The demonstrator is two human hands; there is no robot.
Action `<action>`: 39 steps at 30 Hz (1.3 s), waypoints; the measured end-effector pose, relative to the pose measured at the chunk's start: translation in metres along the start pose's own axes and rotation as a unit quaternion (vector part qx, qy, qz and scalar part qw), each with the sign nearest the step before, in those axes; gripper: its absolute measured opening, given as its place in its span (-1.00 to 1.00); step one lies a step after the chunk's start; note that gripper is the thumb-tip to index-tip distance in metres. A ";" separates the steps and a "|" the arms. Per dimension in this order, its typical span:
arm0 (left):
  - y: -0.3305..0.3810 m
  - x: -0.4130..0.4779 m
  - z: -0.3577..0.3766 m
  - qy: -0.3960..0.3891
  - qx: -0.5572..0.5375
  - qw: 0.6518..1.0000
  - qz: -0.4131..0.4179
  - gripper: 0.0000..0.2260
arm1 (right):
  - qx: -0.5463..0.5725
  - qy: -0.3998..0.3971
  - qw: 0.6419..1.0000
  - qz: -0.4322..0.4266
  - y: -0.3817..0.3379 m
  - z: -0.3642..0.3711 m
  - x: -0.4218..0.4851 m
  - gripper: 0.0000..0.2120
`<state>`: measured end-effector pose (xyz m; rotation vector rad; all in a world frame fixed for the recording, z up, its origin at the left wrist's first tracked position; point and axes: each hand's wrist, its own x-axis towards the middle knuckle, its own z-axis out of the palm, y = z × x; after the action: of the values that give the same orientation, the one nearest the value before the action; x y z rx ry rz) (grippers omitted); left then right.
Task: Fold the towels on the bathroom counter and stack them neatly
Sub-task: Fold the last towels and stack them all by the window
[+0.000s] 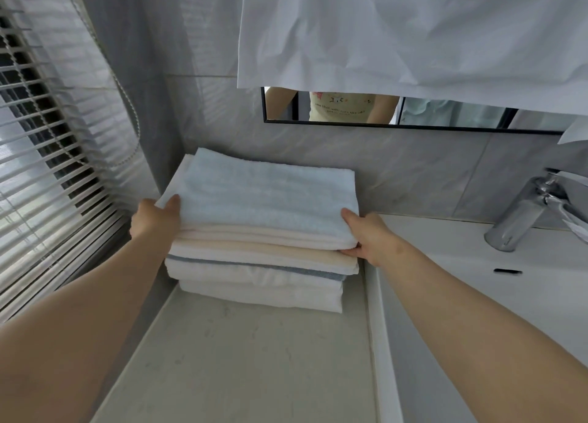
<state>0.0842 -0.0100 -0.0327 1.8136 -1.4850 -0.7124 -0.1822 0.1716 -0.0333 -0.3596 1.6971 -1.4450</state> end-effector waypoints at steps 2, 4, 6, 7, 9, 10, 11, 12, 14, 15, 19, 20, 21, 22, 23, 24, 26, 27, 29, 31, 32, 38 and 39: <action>0.005 -0.011 -0.001 0.055 0.042 0.997 -0.018 -0.49 | 0.008 -0.023 1.000 0.019 -0.002 0.000 -0.001 -0.62; 0.014 -0.039 0.001 0.138 0.052 0.988 0.047 -0.56 | 0.003 -0.037 0.999 0.027 -0.005 -0.001 -0.001 -0.54; 0.024 -0.075 0.011 0.116 0.017 0.977 0.176 -0.72 | 0.007 -0.036 0.999 0.031 -0.005 -0.002 0.000 -0.55; 0.028 -0.093 0.020 0.047 0.000 0.976 0.213 -0.76 | 0.018 -0.034 0.999 0.033 -0.005 -0.002 0.000 -0.57; 0.036 -0.126 0.037 -0.137 -0.031 0.977 0.162 -0.65 | 0.047 -0.032 0.997 0.043 -0.005 0.000 0.000 -0.64; 0.041 -0.138 0.043 -0.222 -0.072 0.969 0.076 -0.56 | 0.060 -0.031 0.997 0.047 -0.005 0.001 0.000 -0.67; 0.045 -0.146 0.046 -0.296 -0.122 0.947 -0.023 -0.49 | 0.068 -0.028 0.996 0.050 -0.006 0.001 -0.001 -0.70; 0.048 -0.150 0.048 -0.355 -0.172 0.913 -0.107 -0.43 | 0.073 -0.025 0.996 0.051 -0.007 0.001 -0.002 -0.72; 0.053 -0.151 0.050 -0.418 -0.271 0.841 -0.212 -0.32 | 0.069 -0.022 0.996 0.052 -0.009 0.001 -0.003 -0.72; 0.055 -0.150 0.049 -0.421 -0.320 0.812 -0.248 -0.28 | 0.064 -0.022 0.996 0.052 -0.011 0.001 -0.003 -0.71; 0.070 -0.137 0.041 -0.330 -0.479 0.750 -0.315 -0.29 | 0.064 -0.024 0.996 0.056 -0.014 0.000 -0.004 -0.65; 0.073 -0.131 0.039 -0.297 -0.499 0.748 -0.321 -0.32 | 0.070 -0.025 0.996 0.058 -0.014 -0.001 -0.004 -0.66; 0.073 -0.122 0.037 -0.266 -0.512 0.748 -0.327 -0.34 | 0.076 -0.026 0.995 0.060 -0.015 -0.001 -0.004 -0.67; 0.071 -0.110 0.035 -0.235 -0.522 0.749 -0.333 -0.34 | 0.081 -0.027 0.994 0.062 -0.015 -0.001 -0.004 -0.69; 0.068 -0.096 0.033 -0.207 -0.529 0.752 -0.335 -0.32 | 0.087 -0.029 0.994 0.063 -0.014 -0.002 -0.005 -0.71; 0.064 -0.084 0.030 -0.181 -0.533 0.755 -0.335 -0.28 | 0.096 -0.033 0.993 0.064 -0.014 -0.002 -0.006 -0.74; 0.054 -0.061 0.027 -0.140 -0.527 0.769 -0.333 -0.20 | 0.113 -0.048 0.990 0.070 -0.012 -0.003 -0.007 -0.81; 0.049 -0.050 0.029 -0.130 -0.519 0.779 -0.327 -0.18 | 0.121 -0.057 0.988 0.075 -0.012 -0.003 -0.008 -0.87; 0.044 -0.041 0.029 -0.130 -0.506 0.792 -0.317 -0.21 | 0.124 -0.067 0.987 0.083 -0.010 -0.003 -0.009 -0.94; 0.043 -0.043 0.026 -0.132 -0.498 0.801 -0.305 -0.32 | 0.108 -0.068 0.988 0.083 -0.009 -0.003 -0.007 -0.88; 0.042 -0.043 0.027 -0.136 -0.496 0.803 -0.302 -0.35 | 0.096 -0.065 0.990 0.082 -0.009 -0.002 -0.005 -0.83; 0.042 -0.040 0.029 -0.162 -0.517 0.792 -0.282 -0.34 | 0.079 -0.028 0.996 0.039 -0.010 -0.006 0.001 -0.82; 0.042 -0.040 0.030 -0.165 -0.513 0.795 -0.279 -0.34 | 0.073 -0.025 0.996 0.032 -0.008 -0.007 0.001 -0.81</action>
<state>0.0277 0.0198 -0.0187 1.2166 -0.4312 -1.7741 -0.1904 0.1729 -0.0272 -0.2570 1.5389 -1.4905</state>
